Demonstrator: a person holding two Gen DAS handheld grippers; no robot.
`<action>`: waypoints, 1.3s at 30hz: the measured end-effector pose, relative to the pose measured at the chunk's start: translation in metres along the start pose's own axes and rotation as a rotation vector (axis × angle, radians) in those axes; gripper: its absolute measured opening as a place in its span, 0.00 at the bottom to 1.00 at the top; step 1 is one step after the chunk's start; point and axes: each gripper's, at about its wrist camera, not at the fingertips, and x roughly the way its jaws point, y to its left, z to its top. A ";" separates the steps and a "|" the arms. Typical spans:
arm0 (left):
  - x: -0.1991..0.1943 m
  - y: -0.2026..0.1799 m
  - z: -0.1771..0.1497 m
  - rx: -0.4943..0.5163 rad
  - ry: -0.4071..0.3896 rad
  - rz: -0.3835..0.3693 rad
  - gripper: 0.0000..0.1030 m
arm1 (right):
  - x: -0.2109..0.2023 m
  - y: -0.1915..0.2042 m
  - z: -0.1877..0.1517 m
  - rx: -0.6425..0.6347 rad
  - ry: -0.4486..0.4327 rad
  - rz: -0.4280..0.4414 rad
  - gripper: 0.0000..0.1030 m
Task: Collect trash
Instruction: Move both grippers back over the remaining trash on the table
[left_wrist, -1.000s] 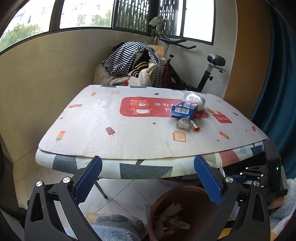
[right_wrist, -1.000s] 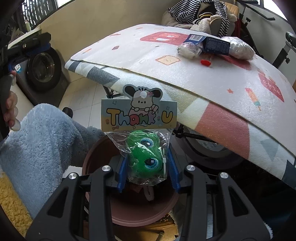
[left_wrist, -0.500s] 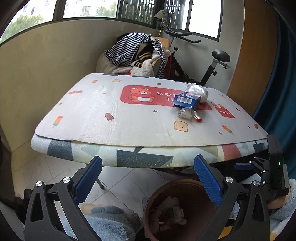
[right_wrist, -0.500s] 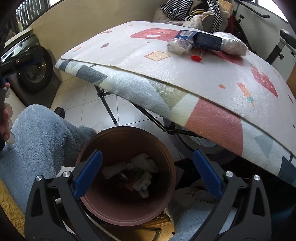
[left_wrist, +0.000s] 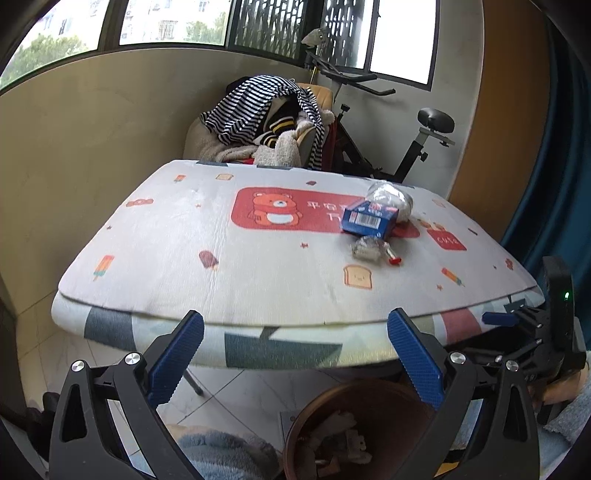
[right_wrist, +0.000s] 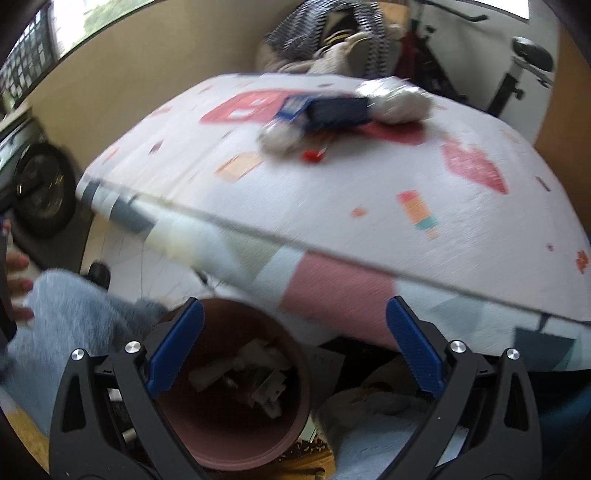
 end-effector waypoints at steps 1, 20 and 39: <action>0.002 0.000 0.004 0.000 -0.005 0.000 0.94 | -0.001 -0.002 0.003 0.002 -0.001 -0.018 0.94; 0.032 -0.013 0.058 0.022 -0.019 -0.065 0.94 | 0.000 -0.042 0.052 0.019 -0.018 0.023 0.95; 0.145 -0.053 0.100 -0.001 0.167 -0.277 0.94 | 0.043 -0.089 0.083 0.146 -0.048 -0.032 0.94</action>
